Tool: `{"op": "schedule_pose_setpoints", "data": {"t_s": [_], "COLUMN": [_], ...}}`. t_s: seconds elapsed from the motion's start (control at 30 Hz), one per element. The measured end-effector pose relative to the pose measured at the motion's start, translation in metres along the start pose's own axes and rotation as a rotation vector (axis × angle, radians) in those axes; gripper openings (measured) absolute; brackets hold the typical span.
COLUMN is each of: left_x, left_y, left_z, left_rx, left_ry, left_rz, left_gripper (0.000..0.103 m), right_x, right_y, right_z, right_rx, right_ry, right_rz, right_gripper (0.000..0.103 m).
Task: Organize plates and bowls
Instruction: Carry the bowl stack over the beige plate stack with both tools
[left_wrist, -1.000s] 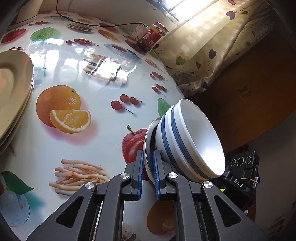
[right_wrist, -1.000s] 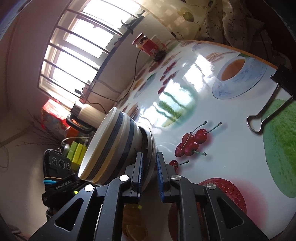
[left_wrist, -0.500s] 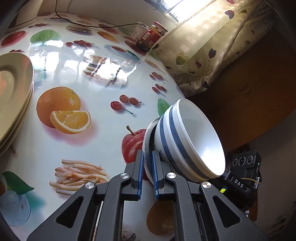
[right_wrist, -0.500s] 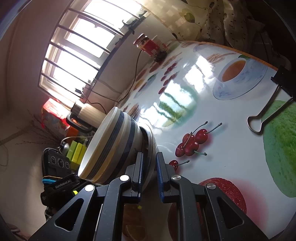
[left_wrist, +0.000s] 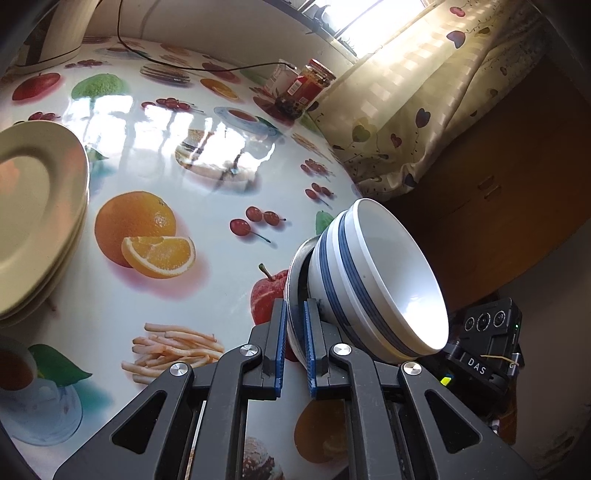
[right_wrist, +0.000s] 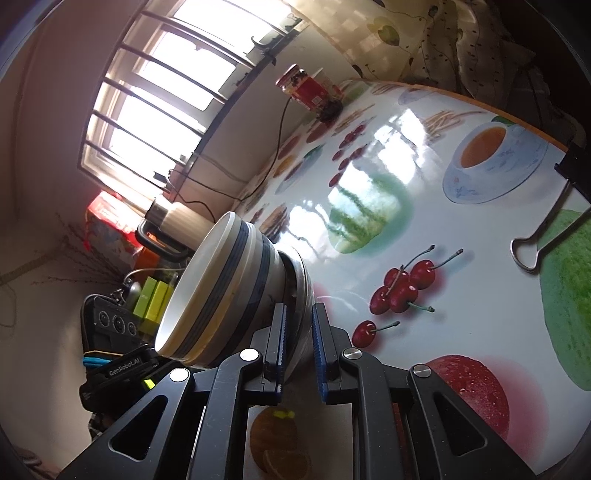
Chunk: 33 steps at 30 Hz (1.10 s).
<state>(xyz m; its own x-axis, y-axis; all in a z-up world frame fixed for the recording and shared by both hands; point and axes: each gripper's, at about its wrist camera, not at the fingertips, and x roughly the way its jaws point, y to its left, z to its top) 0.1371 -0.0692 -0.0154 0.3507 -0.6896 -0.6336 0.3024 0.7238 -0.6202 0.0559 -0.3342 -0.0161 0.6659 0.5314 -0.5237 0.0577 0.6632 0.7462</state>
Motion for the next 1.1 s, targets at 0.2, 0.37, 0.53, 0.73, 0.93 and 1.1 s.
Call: {"op": "schedule_pose_setpoints", "data": {"t_s": [0.2, 0.37, 0.53, 0.73, 0.93, 1.1], "left_x": [-0.015, -0.029, -0.045, -0.060, -0.072, -0.082], "left_y": [0.002, 0.006, 0.011, 0.020, 0.030, 0.038], "left_z": [0.003, 0.008, 0.015, 0.020, 0.023, 0.028], "left_rx": [-0.009, -0.018, -0.032, -0.051, -0.069, -0.084], "left_ry": [-0.026, -0.051, -0.081, -0.111, -0.133, -0.153], "left_rz": [0.010, 0.021, 0.035, 0.052, 0.068, 0.084], "left_gripper": [0.008, 0.008, 0.008, 0.008, 0.008, 0.008], "right_x": [0.006, 0.013, 0.024, 0.039, 0.054, 0.067], "right_y": [0.015, 0.029, 0.044, 0.061, 0.075, 0.085], "right_z": [0.004, 0.009, 0.013, 0.018, 0.021, 0.023], "right_rx": [-0.017, -0.037, -0.058, -0.084, -0.104, -0.116], "right_ry": [0.011, 0.023, 0.038, 0.062, 0.086, 0.106], "right_rz": [0.007, 0.020, 0.034, 0.049, 0.061, 0.071], "right_gripper": [0.014, 0.014, 0.014, 0.014, 0.014, 0.014]}}
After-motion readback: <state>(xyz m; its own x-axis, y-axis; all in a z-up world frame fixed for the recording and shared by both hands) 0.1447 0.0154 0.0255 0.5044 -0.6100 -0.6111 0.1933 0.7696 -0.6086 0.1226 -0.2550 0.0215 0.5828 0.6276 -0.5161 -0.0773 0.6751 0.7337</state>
